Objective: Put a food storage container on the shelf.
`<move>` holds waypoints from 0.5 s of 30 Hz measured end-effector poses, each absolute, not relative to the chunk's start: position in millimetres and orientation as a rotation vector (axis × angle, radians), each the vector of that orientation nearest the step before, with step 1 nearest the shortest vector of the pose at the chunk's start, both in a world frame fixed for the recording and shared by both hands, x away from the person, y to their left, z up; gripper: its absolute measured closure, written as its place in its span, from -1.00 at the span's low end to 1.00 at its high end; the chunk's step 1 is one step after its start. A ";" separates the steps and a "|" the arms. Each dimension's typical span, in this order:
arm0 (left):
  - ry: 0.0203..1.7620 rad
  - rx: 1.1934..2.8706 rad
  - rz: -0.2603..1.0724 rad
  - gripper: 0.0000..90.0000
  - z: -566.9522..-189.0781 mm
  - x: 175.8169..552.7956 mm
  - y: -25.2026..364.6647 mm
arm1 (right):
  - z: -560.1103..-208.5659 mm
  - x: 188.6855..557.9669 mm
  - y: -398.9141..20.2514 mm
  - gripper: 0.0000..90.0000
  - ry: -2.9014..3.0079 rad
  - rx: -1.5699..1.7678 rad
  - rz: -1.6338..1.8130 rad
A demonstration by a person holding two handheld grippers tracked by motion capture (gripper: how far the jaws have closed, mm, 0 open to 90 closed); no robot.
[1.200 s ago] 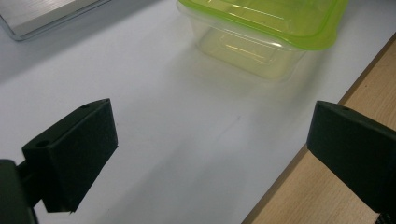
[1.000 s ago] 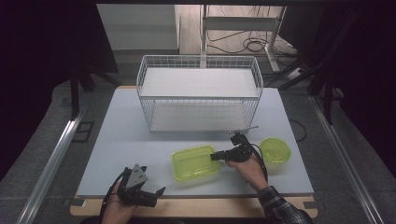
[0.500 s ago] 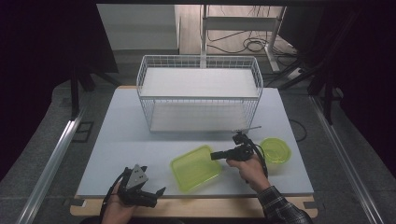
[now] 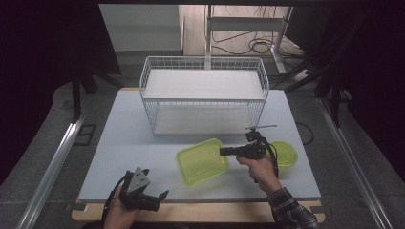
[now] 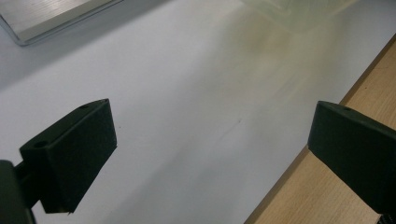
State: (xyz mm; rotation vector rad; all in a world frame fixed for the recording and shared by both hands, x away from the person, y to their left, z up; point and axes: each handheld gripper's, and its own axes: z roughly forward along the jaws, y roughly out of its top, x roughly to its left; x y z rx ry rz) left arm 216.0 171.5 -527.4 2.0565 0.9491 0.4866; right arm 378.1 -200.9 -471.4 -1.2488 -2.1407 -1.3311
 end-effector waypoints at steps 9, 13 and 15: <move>0.972 2.100 0.461 -0.98 -530.0 217.6 169.7 | -451.7 382.6 -204.3 0.78 -2.130 -1.252 -1.375; 0.977 2.122 0.462 -0.98 -531.2 218.0 168.5 | -442.4 384.9 -204.6 0.78 -2.131 -1.248 -1.393; 0.979 2.127 0.463 -0.98 -531.4 218.1 168.0 | -438.3 386.2 -204.7 0.78 -2.128 -1.249 -1.404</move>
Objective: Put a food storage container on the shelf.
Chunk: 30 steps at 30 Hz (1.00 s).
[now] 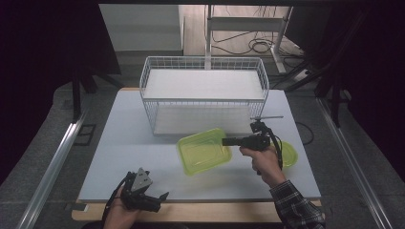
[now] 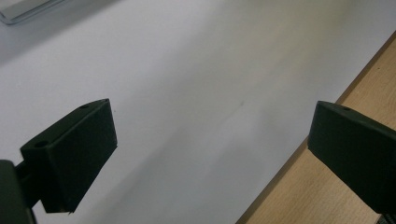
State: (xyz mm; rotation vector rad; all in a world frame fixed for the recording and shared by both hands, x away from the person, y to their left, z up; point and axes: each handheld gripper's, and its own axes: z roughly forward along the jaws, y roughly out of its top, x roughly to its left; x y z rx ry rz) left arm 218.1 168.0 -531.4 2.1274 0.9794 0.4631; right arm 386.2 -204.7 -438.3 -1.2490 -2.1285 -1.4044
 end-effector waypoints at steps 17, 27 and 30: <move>0.985 2.139 0.464 -0.98 -531.9 218.2 167.5 | -389.9 400.2 -210.2 0.78 -2.092 -1.256 -1.514; 0.978 2.138 0.467 -0.98 -531.7 218.1 167.4 | -365.8 408.8 -209.8 0.78 -2.088 -1.275 -1.552; 0.977 2.136 0.467 -0.98 -531.8 218.1 167.3 | -358.5 411.5 -208.9 0.78 -2.088 -1.276 -1.565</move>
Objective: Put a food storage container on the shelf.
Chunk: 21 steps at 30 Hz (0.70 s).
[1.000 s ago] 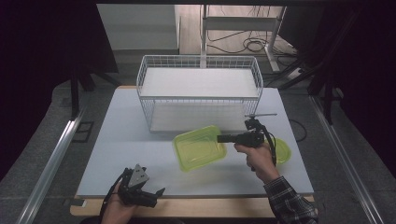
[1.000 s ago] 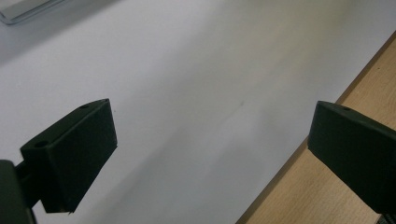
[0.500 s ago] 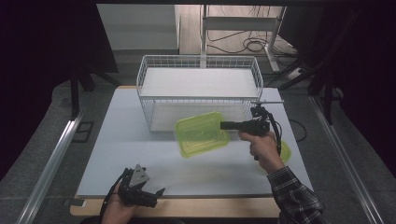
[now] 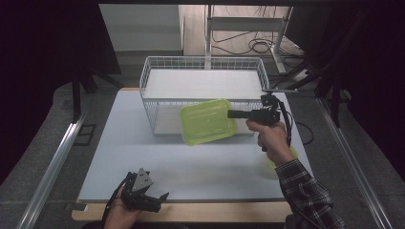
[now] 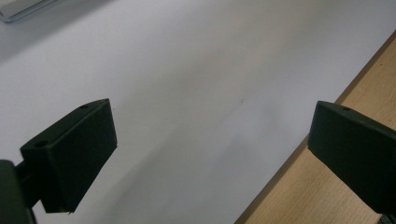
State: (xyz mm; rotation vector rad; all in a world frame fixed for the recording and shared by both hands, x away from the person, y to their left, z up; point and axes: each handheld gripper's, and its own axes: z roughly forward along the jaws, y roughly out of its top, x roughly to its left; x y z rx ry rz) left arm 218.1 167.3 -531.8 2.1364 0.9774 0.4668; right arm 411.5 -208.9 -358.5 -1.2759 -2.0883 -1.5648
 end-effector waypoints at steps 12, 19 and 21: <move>0.978 2.130 0.468 -0.98 -531.5 218.0 167.8 | -331.6 428.9 -204.6 0.78 -2.061 -1.298 -1.630; 0.978 2.130 0.465 -0.98 -531.6 217.9 167.5 | -321.5 439.0 -198.9 0.78 -2.072 -1.331 -1.650; 0.978 2.129 0.466 -0.98 -531.6 217.9 167.5 | -319.2 442.3 -197.1 0.78 -2.071 -1.341 -1.657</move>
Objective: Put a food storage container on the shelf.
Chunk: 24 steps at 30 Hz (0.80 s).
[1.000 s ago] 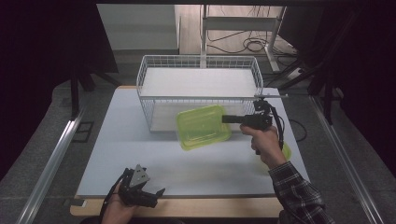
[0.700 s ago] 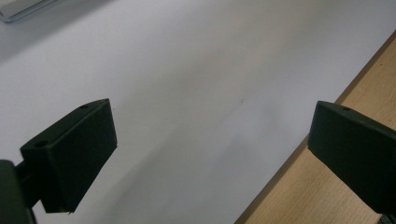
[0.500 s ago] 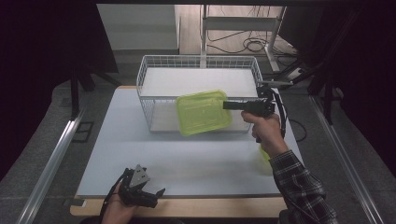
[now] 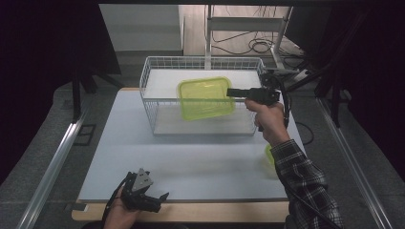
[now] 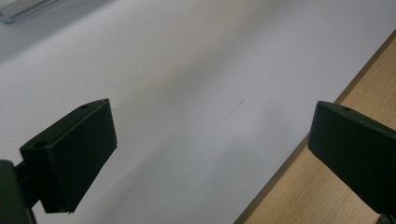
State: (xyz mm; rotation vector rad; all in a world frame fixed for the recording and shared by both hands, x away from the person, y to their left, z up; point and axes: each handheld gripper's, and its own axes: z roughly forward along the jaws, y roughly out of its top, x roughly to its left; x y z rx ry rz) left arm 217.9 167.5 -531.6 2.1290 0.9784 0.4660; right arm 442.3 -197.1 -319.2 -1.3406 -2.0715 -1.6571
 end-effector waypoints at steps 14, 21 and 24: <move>0.979 2.131 0.465 -0.98 -531.5 217.8 168.0 | -305.9 465.6 -187.0 0.78 -2.082 -1.431 -1.689; 0.978 2.132 0.462 -0.98 -531.5 217.8 168.0 | -299.6 475.2 -184.4 0.78 -2.092 -1.484 -1.711; 0.977 2.132 0.462 -0.98 -531.5 217.8 168.1 | -298.7 478.6 -184.4 0.78 -2.096 -1.503 -1.713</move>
